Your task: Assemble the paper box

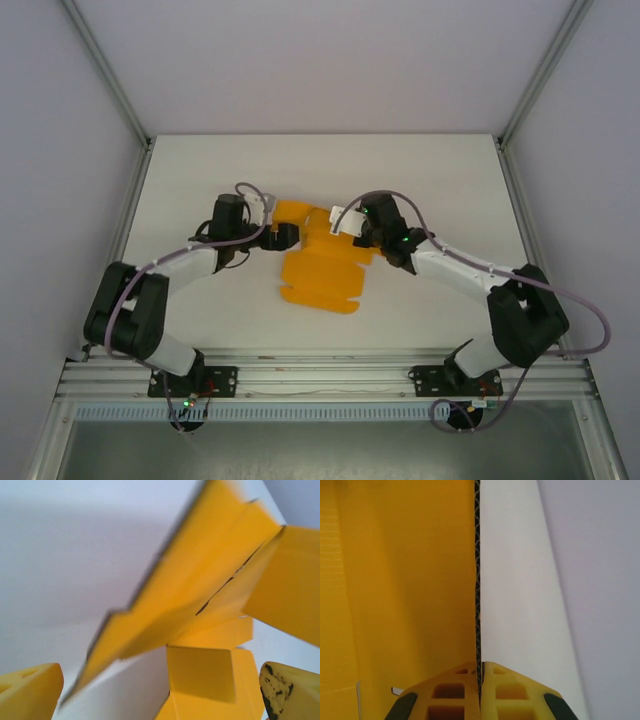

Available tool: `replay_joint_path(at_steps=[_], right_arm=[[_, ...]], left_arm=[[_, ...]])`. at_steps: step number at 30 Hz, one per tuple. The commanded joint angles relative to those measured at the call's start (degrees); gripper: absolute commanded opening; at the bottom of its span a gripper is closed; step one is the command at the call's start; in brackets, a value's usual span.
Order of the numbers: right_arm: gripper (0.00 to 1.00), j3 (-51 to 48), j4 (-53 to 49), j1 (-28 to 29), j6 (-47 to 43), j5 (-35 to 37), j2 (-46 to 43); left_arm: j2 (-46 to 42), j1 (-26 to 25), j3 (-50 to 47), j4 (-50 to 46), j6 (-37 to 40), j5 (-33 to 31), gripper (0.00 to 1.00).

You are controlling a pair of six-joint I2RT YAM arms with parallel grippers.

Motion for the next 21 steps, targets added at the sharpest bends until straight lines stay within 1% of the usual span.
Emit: replay_joint_path(at_steps=[1, 3, 4, 8, 10, 12, 14, 17, 19, 21], right_arm=[[0.0, -1.65, 12.0, 0.94, -8.74, 9.56, 1.94], [0.0, -2.22, 17.39, 1.66, -11.2, 12.12, 3.48], [0.0, -2.72, 19.62, 1.95, -13.18, 12.97, 4.24], [0.0, -5.03, 32.49, 3.19, -21.95, 16.85, 9.19], [0.0, -4.83, 34.1, 3.5, -24.24, 18.87, 11.37], [0.0, -5.25, 36.49, 3.52, -25.2, 19.23, 13.36], [0.0, -5.6, 39.88, 3.66, -25.55, 19.73, 15.5], [0.0, -5.59, 42.74, 3.88, -24.76, 20.46, 17.58], [0.0, -5.81, 43.02, 3.86, -23.56, 20.36, 17.79], [0.0, -6.12, 42.45, 3.89, -21.95, 19.82, 17.21]], left_arm=[[-4.56, 0.29, 0.23, -8.49, -1.72, -15.68, 1.0], [-5.91, 0.69, 1.28, -11.04, -2.62, -20.4, 1.0], [-6.3, 0.96, 1.8, -11.55, -2.51, -20.99, 1.0], [-6.3, 2.11, 4.25, -11.98, -2.5, -22.64, 1.0], [-5.32, 2.93, 6.26, -12.62, -3.31, -22.76, 1.0], [-3.88, 3.4, 8.19, -12.43, -2.6, -21.59, 1.0], [-1.72, 3.42, 10.33, -11.79, 1.14, -17.88, 1.0], [2.78, 3.32, 14.15, -12.44, 10.27, -9.56, 1.0], [6.33, 3.33, 17.82, -14.91, 15.34, -8.07, 0.99], [10.49, 3.37, 22.98, -20.21, 22.14, -7.0, 0.97]])
